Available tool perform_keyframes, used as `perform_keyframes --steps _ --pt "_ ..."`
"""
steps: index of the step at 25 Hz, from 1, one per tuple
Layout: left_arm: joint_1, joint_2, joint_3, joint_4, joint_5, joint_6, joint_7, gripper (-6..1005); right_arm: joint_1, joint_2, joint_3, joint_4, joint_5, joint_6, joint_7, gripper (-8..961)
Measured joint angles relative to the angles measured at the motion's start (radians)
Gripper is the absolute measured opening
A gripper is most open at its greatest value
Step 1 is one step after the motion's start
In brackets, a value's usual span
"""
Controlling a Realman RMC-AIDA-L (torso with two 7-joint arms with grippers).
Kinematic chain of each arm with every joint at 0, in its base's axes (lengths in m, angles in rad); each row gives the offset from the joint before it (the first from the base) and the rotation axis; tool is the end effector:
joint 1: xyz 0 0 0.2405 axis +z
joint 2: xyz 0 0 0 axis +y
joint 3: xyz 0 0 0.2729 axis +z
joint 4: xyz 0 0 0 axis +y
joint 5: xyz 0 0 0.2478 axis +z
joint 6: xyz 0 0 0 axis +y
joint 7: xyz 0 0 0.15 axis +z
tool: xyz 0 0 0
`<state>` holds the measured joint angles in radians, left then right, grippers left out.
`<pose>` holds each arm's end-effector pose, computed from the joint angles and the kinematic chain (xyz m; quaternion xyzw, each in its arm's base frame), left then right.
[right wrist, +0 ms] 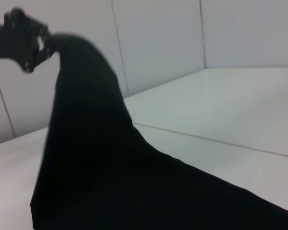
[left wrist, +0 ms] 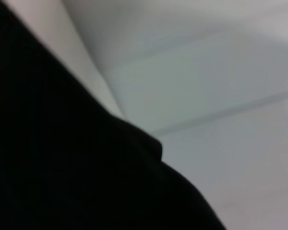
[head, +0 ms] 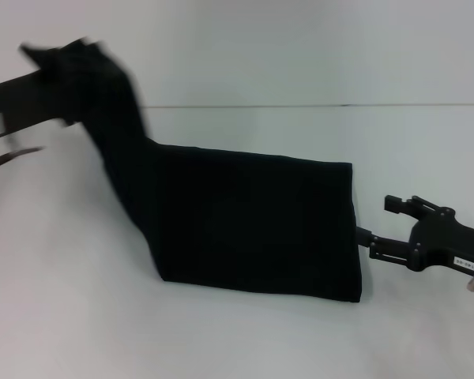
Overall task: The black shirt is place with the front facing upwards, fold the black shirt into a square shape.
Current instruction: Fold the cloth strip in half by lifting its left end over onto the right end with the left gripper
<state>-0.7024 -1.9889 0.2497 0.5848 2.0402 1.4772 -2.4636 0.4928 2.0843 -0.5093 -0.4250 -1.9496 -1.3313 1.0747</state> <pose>-0.2875 0.4410 0.0739 -0.6283 -0.6443 -0.4293 0.0759 0.3501 0.3596 -0.0373 -0.9001 0.2412 0.2475 0.2653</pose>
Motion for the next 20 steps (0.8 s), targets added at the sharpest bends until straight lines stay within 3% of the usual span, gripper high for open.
perform_keyframes --steps 1,2,3,5,9,11,13,14,20 --pt "0.000 0.000 0.000 0.000 0.000 0.000 0.000 11 -0.005 0.000 0.004 0.000 0.000 0.000 0.000 946" --pt "-0.065 -0.042 0.046 -0.003 -0.015 0.005 0.012 11 -0.009 0.000 0.007 0.000 0.000 -0.001 0.001 946" --pt "-0.070 -0.046 0.051 -0.003 -0.017 0.005 0.013 11 -0.013 0.000 0.010 0.000 0.000 -0.002 0.001 946" --pt "-0.101 -0.078 0.098 -0.005 -0.025 0.002 0.018 11 -0.023 -0.001 0.016 0.000 0.000 -0.005 0.001 946" --pt "-0.119 -0.152 0.198 -0.007 -0.028 -0.009 0.028 12 -0.042 -0.001 0.024 0.000 0.000 -0.005 0.002 946" --pt "-0.115 -0.178 0.250 -0.042 -0.033 -0.024 0.043 12 -0.045 -0.001 0.027 0.000 -0.001 -0.003 0.002 946" --pt "-0.114 -0.181 0.279 -0.125 -0.046 -0.050 0.077 12 -0.050 -0.001 0.029 0.000 -0.005 -0.001 0.003 946" --pt "-0.117 -0.179 0.292 -0.243 -0.056 -0.090 0.134 12 -0.052 -0.001 0.029 0.001 -0.006 0.000 0.004 946" --pt "-0.111 -0.184 0.283 -0.423 -0.060 -0.174 0.260 12 -0.054 0.003 0.029 0.002 -0.006 0.027 0.010 946"
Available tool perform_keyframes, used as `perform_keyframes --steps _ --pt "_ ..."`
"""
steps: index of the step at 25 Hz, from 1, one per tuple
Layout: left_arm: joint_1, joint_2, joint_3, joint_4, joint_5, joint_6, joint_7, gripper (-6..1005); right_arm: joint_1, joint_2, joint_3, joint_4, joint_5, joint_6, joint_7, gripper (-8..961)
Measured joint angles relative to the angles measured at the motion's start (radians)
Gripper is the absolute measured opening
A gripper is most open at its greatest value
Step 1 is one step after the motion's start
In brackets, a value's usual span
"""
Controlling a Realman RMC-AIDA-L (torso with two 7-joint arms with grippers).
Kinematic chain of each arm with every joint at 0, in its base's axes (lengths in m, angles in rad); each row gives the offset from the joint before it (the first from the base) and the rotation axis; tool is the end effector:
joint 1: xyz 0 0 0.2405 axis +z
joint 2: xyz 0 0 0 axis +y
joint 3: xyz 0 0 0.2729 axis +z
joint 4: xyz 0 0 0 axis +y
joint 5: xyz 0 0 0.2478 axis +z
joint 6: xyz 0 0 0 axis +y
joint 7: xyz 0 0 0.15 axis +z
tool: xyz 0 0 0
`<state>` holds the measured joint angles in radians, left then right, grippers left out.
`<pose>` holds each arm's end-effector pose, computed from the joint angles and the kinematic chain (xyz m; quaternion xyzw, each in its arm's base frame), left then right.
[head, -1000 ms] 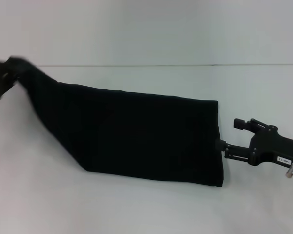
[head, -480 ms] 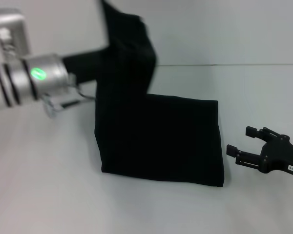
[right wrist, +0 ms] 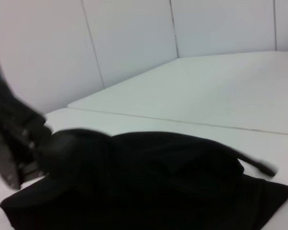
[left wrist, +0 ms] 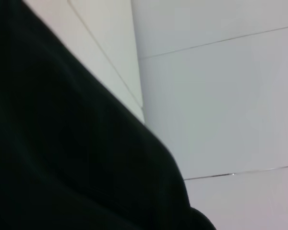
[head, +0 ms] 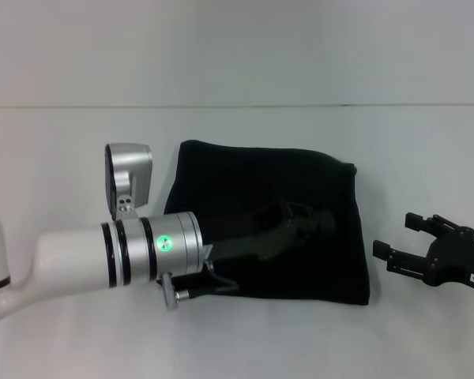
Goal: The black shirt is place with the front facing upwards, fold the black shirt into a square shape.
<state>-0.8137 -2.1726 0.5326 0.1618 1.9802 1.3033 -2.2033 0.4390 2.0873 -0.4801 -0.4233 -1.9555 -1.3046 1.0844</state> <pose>-0.2114 0.3824 -0.1429 0.6769 0.6616 0.3110 0.0857 0.3739 0.3420 -0.0357 -0.8847 0.2802 0.2380 0.2867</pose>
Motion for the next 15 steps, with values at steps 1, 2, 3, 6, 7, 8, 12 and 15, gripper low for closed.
perform_keyframes --steps 1,2,3,6,7,8,12,15 --pt "0.001 0.000 -0.001 -0.008 0.000 -0.002 0.008 12 0.002 0.001 0.000 0.002 0.000 0.010 0.000 946" --pt "0.000 0.000 -0.003 -0.014 0.000 -0.002 0.014 12 0.006 0.002 -0.001 0.005 0.000 0.021 0.001 946" --pt "0.000 -0.001 -0.003 -0.017 0.000 -0.002 0.017 12 0.012 0.003 -0.003 0.010 0.000 0.034 0.001 946" --pt "-0.003 0.000 -0.002 -0.018 0.000 -0.003 0.021 11 0.036 0.004 -0.004 0.030 0.004 0.076 0.002 946" --pt "-0.005 0.001 -0.002 -0.018 0.000 -0.003 0.023 11 0.047 0.004 -0.004 0.037 0.005 0.093 0.002 946" --pt "-0.007 0.001 -0.002 -0.019 0.000 -0.002 0.026 11 0.059 0.004 -0.004 0.043 0.005 0.108 0.002 946" --pt "-0.012 0.000 0.001 -0.020 0.000 0.000 0.037 11 0.122 0.005 -0.011 0.079 0.001 0.193 0.019 946" --pt "-0.012 0.000 0.002 -0.021 0.002 0.002 0.043 16 0.172 0.005 -0.014 0.109 0.001 0.262 0.029 946"
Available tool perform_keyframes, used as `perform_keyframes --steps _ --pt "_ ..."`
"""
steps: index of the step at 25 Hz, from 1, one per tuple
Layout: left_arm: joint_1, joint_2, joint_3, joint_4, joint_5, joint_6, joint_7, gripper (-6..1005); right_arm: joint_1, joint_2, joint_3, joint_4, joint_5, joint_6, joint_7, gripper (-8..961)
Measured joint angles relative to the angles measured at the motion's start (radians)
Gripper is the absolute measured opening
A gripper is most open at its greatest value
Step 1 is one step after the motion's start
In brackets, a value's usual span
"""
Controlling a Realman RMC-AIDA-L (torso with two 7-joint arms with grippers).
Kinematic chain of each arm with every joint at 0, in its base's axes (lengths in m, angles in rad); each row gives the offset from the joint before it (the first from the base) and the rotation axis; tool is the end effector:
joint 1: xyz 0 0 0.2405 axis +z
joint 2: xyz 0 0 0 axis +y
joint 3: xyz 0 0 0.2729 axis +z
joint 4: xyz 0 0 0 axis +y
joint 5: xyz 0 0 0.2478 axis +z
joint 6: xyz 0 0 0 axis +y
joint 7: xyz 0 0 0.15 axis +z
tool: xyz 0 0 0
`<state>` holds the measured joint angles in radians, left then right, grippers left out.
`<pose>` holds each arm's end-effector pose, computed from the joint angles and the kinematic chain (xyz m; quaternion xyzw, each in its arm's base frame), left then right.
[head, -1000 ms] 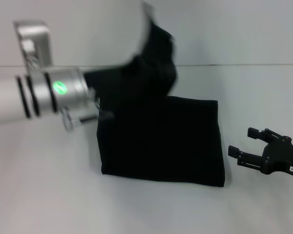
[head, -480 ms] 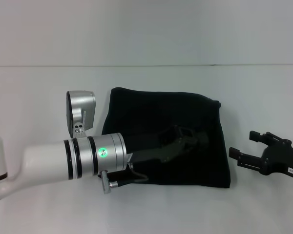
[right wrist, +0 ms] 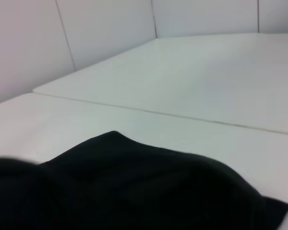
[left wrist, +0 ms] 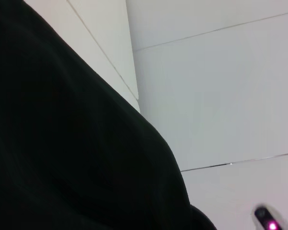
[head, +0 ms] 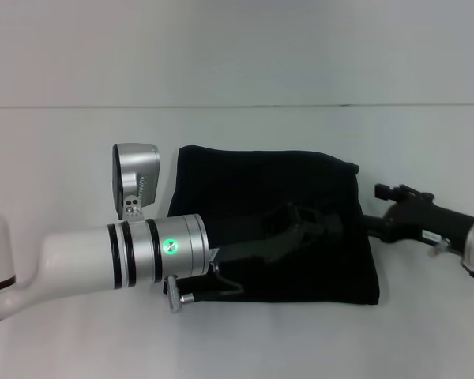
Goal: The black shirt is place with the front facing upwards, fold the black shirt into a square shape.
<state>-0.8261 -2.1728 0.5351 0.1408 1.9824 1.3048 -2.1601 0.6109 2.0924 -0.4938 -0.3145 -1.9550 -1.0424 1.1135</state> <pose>-0.2068 0.3798 -0.1475 0.6914 0.6474 0.3079 0.0892 0.3437 0.4010 -0.0644 -0.8828 0.2960 0.1946 0.3086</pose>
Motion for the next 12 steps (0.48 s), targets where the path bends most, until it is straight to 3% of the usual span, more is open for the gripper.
perform_keyframes --steps 6,12 --pt "-0.001 0.001 0.008 0.001 0.007 0.004 0.012 27 0.090 0.004 -0.005 0.044 0.005 0.135 0.022 946" --pt "-0.001 0.001 0.025 0.001 0.008 0.002 0.018 38 0.123 0.007 0.001 0.047 0.097 0.173 0.022 946"
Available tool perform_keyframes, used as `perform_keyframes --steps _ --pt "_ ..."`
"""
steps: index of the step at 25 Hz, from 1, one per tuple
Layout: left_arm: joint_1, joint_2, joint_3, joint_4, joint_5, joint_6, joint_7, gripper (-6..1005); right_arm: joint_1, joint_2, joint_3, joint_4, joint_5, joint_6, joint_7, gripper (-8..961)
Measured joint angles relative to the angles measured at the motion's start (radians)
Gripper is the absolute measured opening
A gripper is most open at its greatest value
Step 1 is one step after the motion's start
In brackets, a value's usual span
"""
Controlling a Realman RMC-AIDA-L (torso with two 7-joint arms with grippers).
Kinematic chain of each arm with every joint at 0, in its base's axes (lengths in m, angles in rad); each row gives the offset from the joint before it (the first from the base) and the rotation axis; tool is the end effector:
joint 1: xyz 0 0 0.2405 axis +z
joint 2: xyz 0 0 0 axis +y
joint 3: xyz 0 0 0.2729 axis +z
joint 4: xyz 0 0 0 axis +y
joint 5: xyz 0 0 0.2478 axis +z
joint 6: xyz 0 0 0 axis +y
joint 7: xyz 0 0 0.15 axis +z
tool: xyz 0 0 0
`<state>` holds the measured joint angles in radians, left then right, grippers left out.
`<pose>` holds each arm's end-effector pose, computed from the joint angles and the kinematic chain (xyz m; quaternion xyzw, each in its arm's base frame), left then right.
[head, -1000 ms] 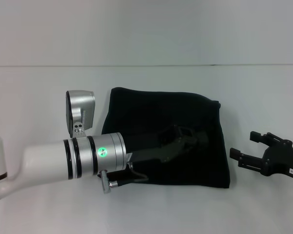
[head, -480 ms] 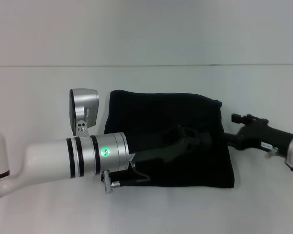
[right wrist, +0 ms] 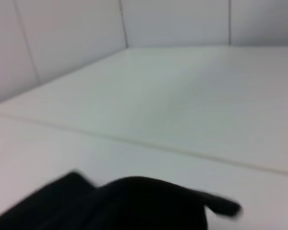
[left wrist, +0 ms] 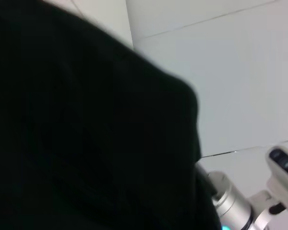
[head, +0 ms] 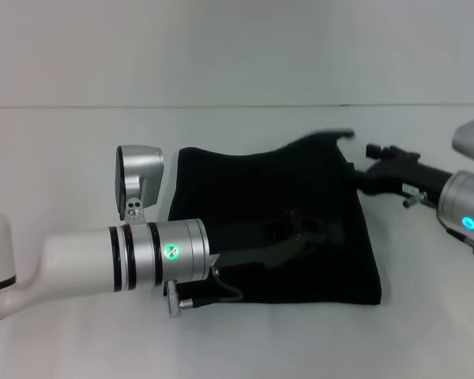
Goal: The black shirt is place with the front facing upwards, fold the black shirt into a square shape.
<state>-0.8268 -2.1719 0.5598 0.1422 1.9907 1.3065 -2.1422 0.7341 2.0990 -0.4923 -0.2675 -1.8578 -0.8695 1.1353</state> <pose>-0.2076 0.3771 -0.1495 0.7060 0.6377 0.2950 0.0889 0.3101 0.4483 -0.0682 -0.8586 0.3132 0.2023 0.3519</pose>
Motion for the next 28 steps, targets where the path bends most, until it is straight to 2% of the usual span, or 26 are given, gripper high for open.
perform_keyframes --steps 4,17,23,28 --pt "0.002 -0.001 0.014 -0.002 0.001 -0.019 0.011 45 0.002 -0.004 -0.006 -0.009 0.049 -0.001 -0.002 946" --pt "-0.004 -0.005 0.039 -0.042 -0.005 -0.149 0.048 69 -0.027 -0.007 0.006 -0.011 0.053 0.069 -0.009 946" --pt "-0.011 -0.006 0.034 -0.054 -0.007 -0.155 0.067 80 -0.051 -0.007 0.088 -0.013 0.060 0.099 -0.009 946" --pt "-0.020 -0.005 0.039 -0.053 -0.007 -0.034 0.110 306 -0.084 -0.012 0.155 -0.015 0.128 0.088 -0.009 946"
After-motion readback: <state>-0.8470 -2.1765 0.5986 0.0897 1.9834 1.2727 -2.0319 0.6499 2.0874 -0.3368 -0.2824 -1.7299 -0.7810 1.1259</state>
